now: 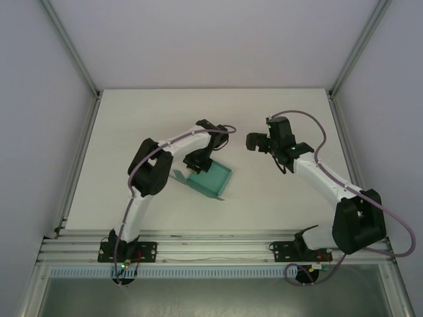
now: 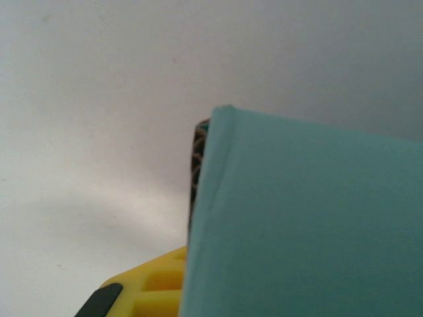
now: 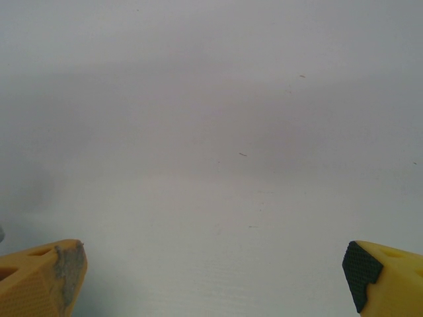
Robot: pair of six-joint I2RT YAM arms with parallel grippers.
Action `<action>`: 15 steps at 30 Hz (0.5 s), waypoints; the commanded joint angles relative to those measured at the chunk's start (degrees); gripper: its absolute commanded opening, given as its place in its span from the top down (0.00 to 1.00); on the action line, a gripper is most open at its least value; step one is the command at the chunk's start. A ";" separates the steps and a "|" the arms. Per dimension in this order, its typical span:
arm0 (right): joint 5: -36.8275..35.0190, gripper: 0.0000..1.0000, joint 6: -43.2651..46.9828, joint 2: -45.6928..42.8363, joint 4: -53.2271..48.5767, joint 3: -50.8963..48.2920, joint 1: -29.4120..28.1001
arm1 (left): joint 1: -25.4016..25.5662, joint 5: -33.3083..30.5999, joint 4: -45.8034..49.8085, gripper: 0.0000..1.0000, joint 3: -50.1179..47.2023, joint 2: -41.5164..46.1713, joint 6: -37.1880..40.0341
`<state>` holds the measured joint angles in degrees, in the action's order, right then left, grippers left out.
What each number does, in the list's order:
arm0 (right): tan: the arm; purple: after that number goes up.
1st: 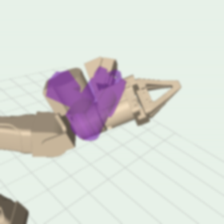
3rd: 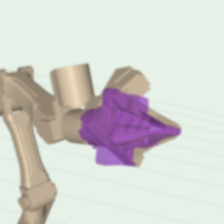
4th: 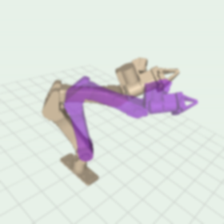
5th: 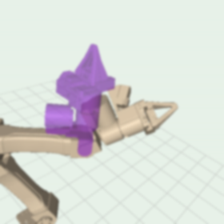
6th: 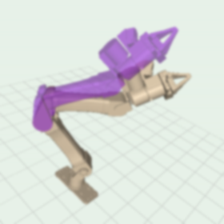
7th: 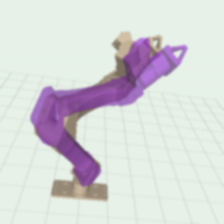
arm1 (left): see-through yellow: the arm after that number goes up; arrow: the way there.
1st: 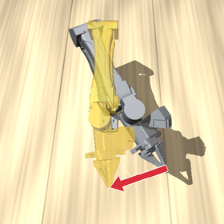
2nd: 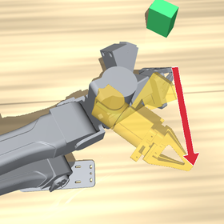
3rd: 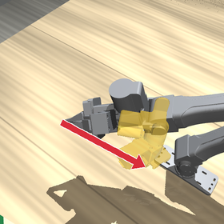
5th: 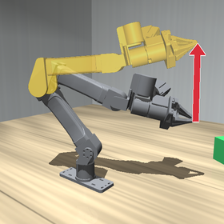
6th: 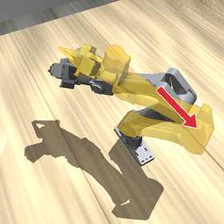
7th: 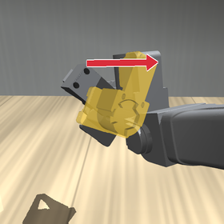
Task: Assemble paper box
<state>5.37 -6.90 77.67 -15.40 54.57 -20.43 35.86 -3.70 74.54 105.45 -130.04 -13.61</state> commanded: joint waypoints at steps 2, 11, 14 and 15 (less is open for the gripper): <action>-1.93 0.00 -1.92 -0.62 -1.41 -1.30 0.33 | 0.43 -10.15 8.02 1.00 8.02 -7.86 -1.27; -2.51 0.00 -2.90 -2.15 -1.32 -2.12 0.51 | 1.80 -19.46 9.12 1.00 17.84 -17.06 -2.97; -1.63 0.00 -2.09 -2.45 -2.00 -1.60 0.43 | 2.02 -17.31 5.96 1.00 16.80 -14.86 -0.31; -1.60 0.00 -1.94 -2.72 -2.14 -1.66 0.40 | 2.11 -16.94 4.71 1.00 16.17 -13.69 0.81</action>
<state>4.67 -8.99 76.77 -16.32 52.53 -20.40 37.89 -18.55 86.06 122.15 -143.50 -13.34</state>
